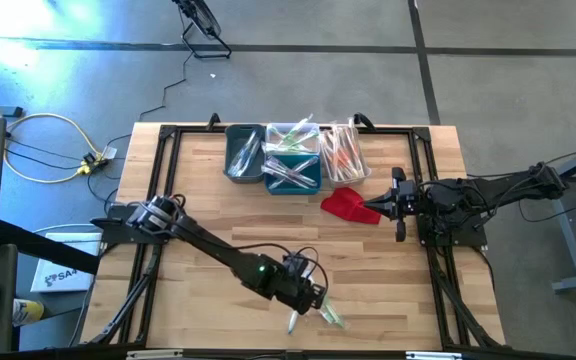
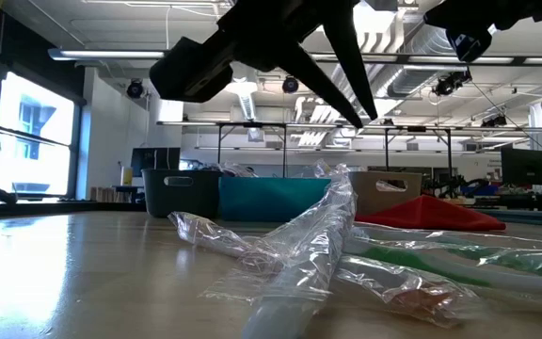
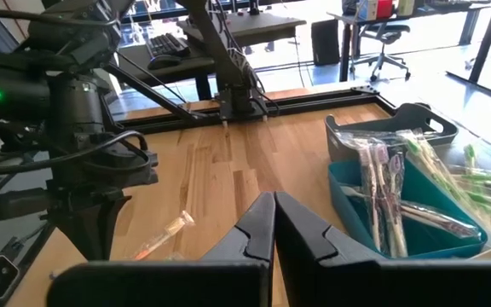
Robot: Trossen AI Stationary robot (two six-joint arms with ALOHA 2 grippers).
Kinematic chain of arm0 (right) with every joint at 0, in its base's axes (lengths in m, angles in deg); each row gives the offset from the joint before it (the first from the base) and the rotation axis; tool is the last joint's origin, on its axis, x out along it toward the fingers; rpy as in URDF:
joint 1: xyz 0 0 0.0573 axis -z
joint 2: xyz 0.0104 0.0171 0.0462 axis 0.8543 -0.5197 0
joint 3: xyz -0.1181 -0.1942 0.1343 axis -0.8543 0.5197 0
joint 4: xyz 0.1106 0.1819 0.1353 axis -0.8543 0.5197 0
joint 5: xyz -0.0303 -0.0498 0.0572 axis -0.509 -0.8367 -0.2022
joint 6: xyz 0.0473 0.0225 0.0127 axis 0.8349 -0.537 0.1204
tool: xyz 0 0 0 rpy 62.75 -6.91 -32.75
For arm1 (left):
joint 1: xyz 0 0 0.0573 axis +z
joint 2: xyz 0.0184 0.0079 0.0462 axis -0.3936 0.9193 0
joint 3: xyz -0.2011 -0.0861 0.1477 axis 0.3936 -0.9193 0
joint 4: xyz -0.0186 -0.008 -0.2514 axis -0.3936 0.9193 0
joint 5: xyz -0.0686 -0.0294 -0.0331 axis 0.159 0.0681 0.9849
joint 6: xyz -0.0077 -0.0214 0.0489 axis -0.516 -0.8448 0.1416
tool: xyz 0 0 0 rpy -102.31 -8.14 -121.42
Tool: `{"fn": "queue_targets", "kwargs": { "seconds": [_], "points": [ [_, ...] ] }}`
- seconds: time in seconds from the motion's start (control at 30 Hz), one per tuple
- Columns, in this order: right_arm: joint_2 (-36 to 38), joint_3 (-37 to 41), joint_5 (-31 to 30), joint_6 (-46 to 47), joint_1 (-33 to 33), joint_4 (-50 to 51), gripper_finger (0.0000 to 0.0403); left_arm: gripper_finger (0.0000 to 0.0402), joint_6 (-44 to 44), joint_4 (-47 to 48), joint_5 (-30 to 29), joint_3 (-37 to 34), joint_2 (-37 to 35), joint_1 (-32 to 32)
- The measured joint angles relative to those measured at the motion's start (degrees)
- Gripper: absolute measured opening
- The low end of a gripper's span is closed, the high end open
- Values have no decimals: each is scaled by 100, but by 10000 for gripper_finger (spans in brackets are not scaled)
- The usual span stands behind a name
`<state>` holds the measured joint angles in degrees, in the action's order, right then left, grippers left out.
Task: Pick & Place Toothbrushes
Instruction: Put the blue toothbrush into the gray bin
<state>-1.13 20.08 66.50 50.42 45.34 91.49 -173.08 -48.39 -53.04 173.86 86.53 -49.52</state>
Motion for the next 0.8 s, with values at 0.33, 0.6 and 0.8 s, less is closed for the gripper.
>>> {"fn": "queue_targets", "kwargs": {
  "seconds": [0.33, 0.6, 0.8],
  "points": [
    [-1, 0, -12, -134, 0, 62, 4, 139, 48, 371, 628, 0, 0, 366],
    [1, 0, -12, -131, 0, 301, 3, 152, 85, 348, 831, 8, 145, 457],
    [-1, 0, -13, -122, 0, 348, 4, 152, 85, 249, 865, -1, 323, 459]
  ]
}}
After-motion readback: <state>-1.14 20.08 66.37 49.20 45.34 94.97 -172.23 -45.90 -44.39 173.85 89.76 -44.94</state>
